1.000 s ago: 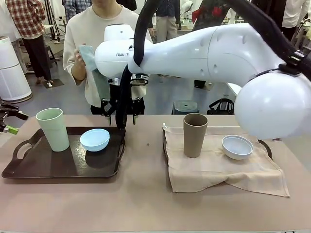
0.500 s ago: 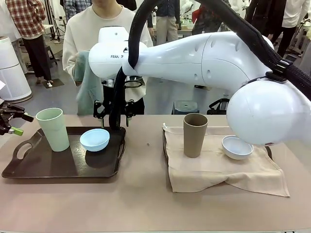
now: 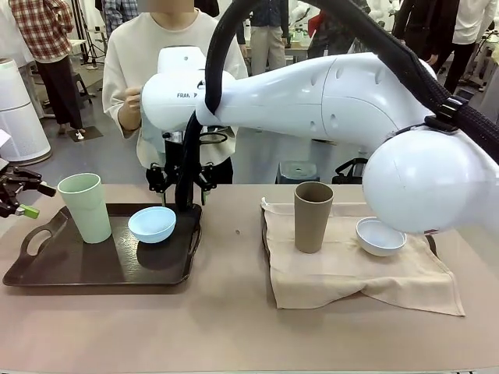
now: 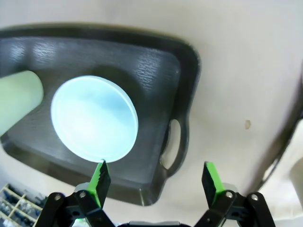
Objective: Set up a tray with a mat and arrange the tableware.
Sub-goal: Pick up the Picnic Bowl and Reusable plastic cup from the Handle tray in front of the human's position and hold them in the air.
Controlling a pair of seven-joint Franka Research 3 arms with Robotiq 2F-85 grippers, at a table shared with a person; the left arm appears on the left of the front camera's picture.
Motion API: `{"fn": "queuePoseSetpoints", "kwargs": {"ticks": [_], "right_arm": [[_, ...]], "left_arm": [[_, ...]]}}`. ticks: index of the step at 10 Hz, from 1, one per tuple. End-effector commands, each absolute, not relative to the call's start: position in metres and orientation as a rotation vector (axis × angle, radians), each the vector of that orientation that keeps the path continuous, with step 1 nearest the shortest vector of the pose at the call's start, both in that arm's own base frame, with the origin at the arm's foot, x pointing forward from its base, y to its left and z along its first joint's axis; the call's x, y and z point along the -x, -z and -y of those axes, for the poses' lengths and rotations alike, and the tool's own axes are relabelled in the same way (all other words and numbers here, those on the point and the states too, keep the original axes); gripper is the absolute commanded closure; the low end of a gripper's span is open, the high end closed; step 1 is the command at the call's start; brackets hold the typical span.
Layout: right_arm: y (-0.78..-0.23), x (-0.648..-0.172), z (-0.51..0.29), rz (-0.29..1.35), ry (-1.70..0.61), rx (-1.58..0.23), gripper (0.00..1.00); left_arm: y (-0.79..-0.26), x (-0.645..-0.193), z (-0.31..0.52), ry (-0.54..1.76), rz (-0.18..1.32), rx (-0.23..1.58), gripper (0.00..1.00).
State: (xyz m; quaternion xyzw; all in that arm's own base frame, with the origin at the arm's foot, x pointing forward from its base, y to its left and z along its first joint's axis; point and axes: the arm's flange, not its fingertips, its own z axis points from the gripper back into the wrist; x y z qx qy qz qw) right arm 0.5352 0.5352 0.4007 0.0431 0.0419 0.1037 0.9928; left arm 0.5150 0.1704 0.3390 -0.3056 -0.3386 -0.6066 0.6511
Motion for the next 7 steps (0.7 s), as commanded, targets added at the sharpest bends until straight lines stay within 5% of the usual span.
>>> {"fn": "queuePoseSetpoints", "kwargs": {"ticks": [1, 7], "right_arm": [[-0.381, -0.524, -0.544, -0.037, -0.241, -0.078, 0.00], [-0.356, -0.515, -0.562, 0.054, -0.222, -0.066, 0.00]], "left_arm": [[-0.333, -0.514, -0.160, 1.333, 0.787, 0.702, 0.00], [-0.319, -0.510, -0.146, 1.270, 0.856, 0.758, 0.00]]}}
